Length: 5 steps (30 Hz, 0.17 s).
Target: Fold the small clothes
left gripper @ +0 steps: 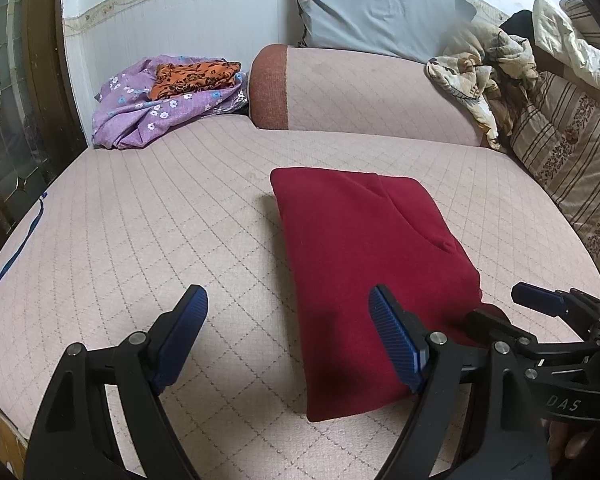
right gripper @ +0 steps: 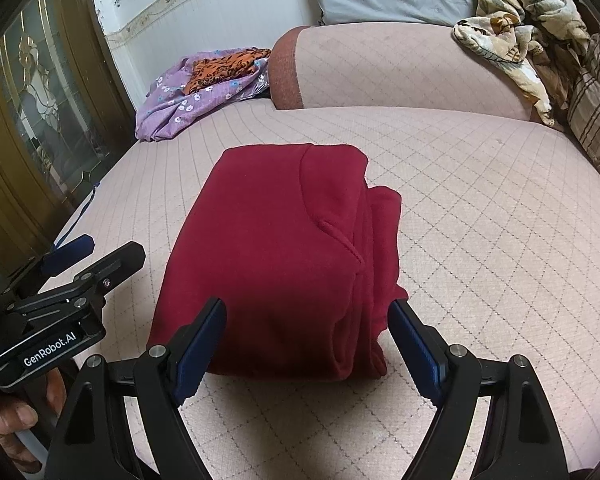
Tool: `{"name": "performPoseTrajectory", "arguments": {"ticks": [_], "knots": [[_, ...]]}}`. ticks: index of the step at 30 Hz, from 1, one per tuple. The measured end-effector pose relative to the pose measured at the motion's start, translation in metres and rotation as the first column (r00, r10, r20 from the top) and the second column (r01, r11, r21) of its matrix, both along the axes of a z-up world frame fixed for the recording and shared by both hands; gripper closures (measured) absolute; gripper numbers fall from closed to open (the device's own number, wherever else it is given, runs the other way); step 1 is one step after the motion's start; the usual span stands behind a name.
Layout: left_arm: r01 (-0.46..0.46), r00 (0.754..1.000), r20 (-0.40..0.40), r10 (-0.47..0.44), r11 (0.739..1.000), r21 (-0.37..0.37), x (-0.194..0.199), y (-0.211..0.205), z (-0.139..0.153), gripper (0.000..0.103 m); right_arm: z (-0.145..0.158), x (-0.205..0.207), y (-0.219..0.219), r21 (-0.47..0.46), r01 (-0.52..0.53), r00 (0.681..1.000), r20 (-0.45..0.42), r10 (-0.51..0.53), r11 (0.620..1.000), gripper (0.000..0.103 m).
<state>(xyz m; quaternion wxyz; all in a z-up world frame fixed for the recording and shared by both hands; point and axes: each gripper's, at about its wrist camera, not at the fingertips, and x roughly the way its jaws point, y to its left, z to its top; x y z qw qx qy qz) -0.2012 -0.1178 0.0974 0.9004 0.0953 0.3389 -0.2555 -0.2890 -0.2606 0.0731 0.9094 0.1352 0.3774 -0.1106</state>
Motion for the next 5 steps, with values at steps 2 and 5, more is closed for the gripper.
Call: {"name": "performPoseTrajectory", "arguments": {"ticks": [2,5], "knots": [[0.003,1.000,-0.008,-0.003,1.000,-0.013,0.0017,0.0011,-0.0013,0.020,-0.0013,0.0013,0.0001,0.000,-0.002,1.000,-0.003,0.002,1.000,0.019],[-0.002,0.999,-0.035,0.001,0.999,-0.032,0.0096,0.0055,-0.0040,0.020,-0.0037,0.0038,-0.0012,0.006,-0.005,1.000,-0.006,0.005,1.000,0.019]]}}
